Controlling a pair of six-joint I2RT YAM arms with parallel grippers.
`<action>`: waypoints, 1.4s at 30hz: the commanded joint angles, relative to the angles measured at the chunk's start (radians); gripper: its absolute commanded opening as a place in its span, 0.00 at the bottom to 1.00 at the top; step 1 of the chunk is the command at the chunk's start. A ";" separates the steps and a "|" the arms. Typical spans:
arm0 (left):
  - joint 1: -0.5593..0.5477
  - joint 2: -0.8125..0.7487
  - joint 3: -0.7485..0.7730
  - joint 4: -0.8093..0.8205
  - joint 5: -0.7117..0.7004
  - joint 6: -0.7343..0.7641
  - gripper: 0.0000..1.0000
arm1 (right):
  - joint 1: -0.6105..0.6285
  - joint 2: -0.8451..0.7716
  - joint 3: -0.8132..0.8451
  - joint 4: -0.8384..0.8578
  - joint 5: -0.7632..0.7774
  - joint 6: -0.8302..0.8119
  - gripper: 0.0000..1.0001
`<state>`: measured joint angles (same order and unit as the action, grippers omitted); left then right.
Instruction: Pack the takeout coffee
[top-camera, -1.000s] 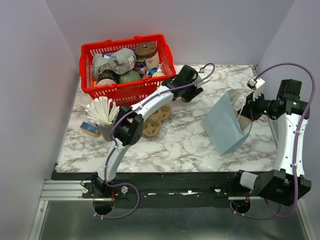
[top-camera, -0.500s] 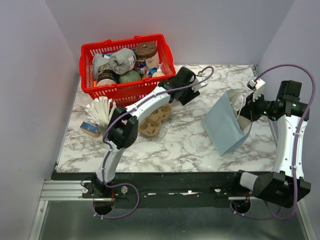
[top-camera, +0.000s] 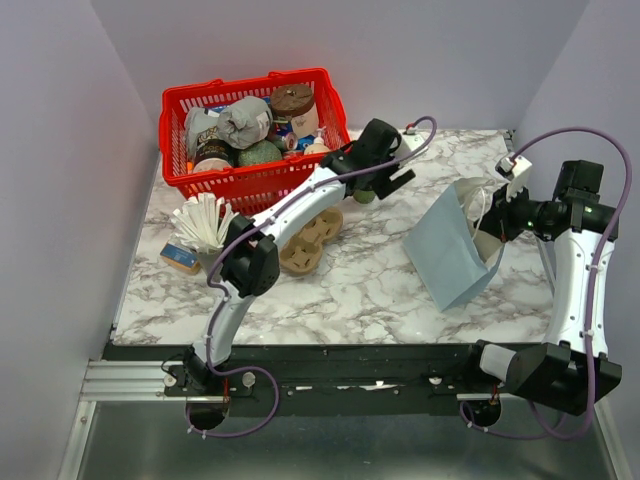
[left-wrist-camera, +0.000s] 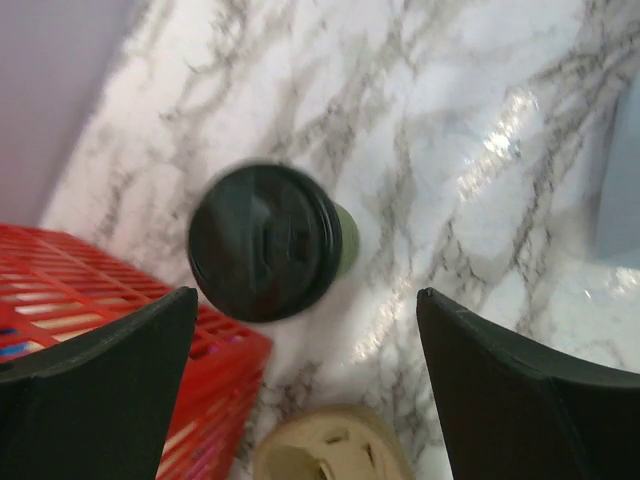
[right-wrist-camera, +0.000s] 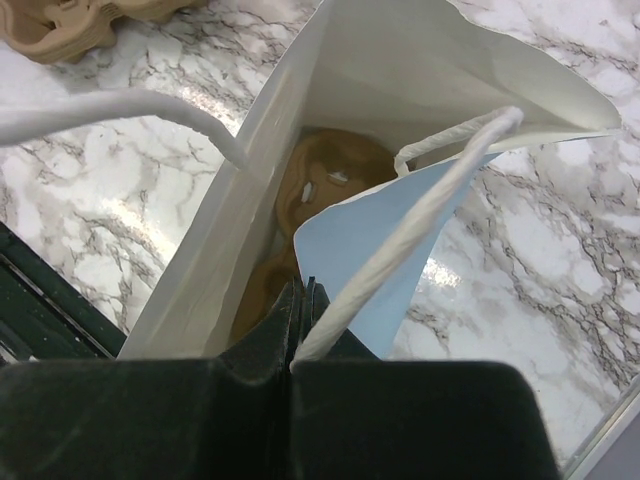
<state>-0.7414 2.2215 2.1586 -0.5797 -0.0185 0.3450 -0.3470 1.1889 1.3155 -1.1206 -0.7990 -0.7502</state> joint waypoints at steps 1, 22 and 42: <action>-0.003 0.118 0.206 -0.011 -0.156 0.014 0.99 | -0.004 0.028 0.007 0.005 0.011 0.046 0.01; 0.054 0.237 0.251 -0.034 -0.164 -0.107 0.99 | -0.004 0.078 0.047 -0.021 0.015 0.051 0.00; 0.066 0.211 0.205 -0.072 -0.034 -0.112 0.88 | -0.004 0.075 0.045 -0.007 0.006 0.074 0.00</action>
<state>-0.6865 2.4622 2.3821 -0.5880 -0.1177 0.2562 -0.3470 1.2640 1.3727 -1.1225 -0.8005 -0.6811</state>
